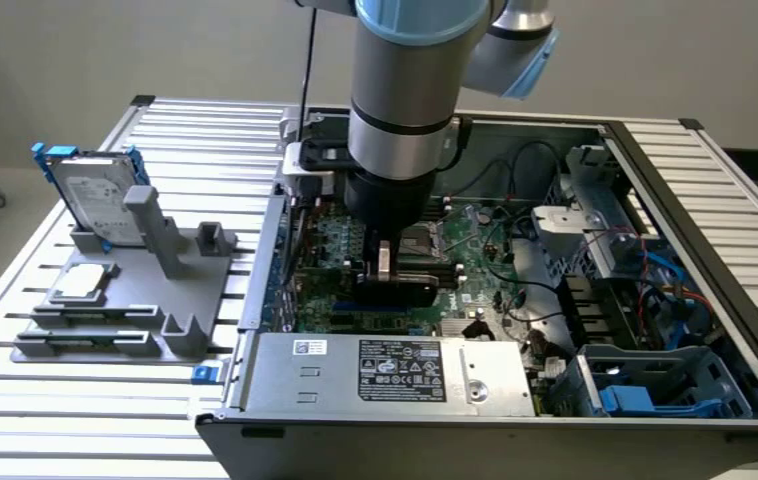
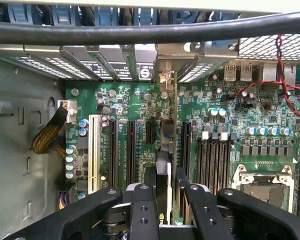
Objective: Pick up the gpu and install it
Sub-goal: 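Insert the gpu into the slot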
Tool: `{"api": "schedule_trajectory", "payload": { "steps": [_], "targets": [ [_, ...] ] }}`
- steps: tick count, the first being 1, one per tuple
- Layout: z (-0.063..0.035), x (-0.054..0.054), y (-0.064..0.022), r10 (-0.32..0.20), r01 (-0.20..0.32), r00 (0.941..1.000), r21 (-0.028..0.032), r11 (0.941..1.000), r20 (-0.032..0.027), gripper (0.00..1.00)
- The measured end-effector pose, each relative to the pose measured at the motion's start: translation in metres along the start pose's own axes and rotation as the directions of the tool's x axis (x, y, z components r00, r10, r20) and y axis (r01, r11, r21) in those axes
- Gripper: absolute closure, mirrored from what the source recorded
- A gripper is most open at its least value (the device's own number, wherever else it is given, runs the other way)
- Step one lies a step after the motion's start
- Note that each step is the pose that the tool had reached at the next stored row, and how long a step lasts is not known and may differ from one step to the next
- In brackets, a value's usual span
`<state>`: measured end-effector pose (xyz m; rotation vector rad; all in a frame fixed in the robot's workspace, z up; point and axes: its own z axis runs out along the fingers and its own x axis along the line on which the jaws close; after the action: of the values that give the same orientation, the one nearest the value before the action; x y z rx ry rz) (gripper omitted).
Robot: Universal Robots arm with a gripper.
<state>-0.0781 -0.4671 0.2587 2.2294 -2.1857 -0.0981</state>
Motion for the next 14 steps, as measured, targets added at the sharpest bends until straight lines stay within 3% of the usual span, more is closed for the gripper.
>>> {"api": "schedule_trajectory", "payload": {
  "steps": [14],
  "targets": [
    [0.0031,0.0003,-0.0008,0.001,-0.001,1.0,-0.0206,0.9998,-0.0046,0.73]
  ]
}}
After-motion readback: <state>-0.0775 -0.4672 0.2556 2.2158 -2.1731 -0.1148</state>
